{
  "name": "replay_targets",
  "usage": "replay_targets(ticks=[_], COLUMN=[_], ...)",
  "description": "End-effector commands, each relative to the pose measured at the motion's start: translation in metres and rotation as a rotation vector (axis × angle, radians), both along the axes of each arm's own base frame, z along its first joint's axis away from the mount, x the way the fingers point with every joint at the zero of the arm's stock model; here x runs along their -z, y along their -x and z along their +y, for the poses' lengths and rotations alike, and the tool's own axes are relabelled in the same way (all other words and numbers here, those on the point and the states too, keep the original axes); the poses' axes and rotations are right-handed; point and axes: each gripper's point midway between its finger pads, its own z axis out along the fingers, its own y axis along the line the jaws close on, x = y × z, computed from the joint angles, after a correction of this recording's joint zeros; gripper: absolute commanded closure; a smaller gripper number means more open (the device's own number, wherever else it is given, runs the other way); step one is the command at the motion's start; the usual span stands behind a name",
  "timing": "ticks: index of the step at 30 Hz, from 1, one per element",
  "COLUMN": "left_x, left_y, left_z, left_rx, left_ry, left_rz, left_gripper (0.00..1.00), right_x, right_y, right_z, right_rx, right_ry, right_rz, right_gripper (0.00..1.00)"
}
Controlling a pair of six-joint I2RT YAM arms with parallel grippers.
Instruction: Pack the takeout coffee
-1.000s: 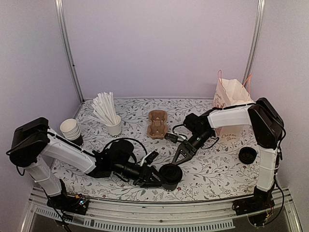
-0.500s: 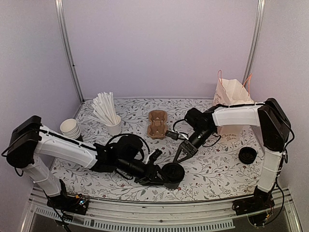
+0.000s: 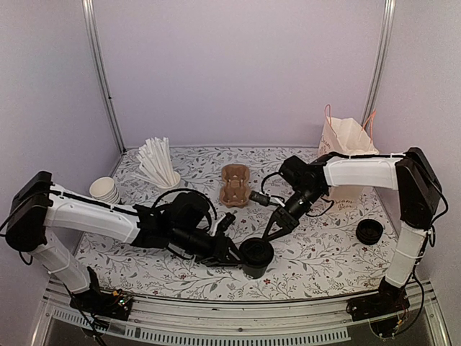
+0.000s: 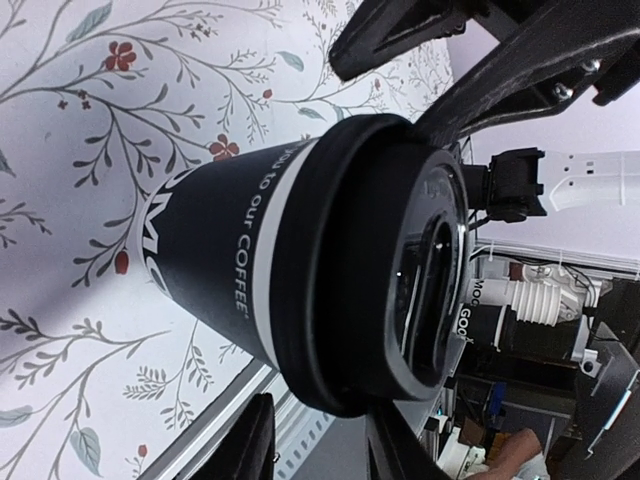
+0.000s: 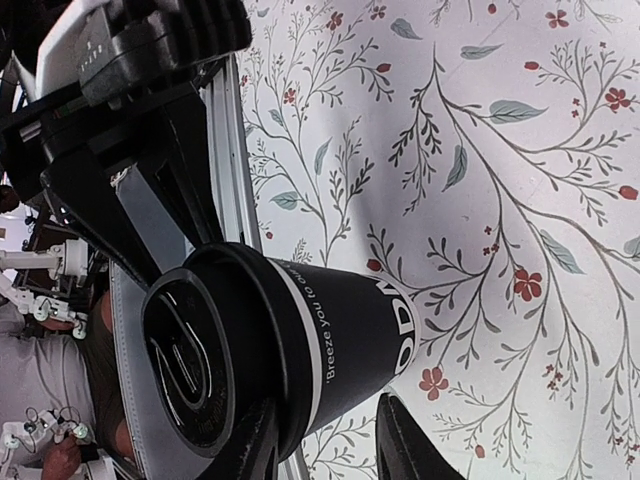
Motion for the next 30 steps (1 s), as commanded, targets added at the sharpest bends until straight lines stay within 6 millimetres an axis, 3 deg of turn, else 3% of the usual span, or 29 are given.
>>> replay_targets(ticks=[1,8,13,22,30], left_x=[0.126,0.134,0.127,0.099,0.121], left_y=[-0.015,-0.027,-0.031,-0.045,-0.043], left_z=[0.117,0.124,0.115,0.124,0.109], left_rx=[-0.163,-0.16,-0.124,-0.129,-0.05], left_ry=[-0.602,-0.644,-0.634,-0.731,-0.83], left_rz=[0.046,0.033,0.018,-0.079,-0.099], left_gripper=[0.69,0.79,1.0,1.0,1.0], right_x=[0.02,0.038,0.036,0.016,0.026], right_y=[0.016,0.02,0.02,0.02,0.022], right_z=[-0.014,-0.02,-0.017,-0.015,-0.014], right_rx=[-0.039,-0.032,-0.04,-0.05,-0.061], right_ry=[0.074,0.116,0.105,0.06,0.067], right_rz=[-0.003,0.015,0.036,0.002,0.033], right_gripper=[0.66,0.68,0.69,0.69,0.69])
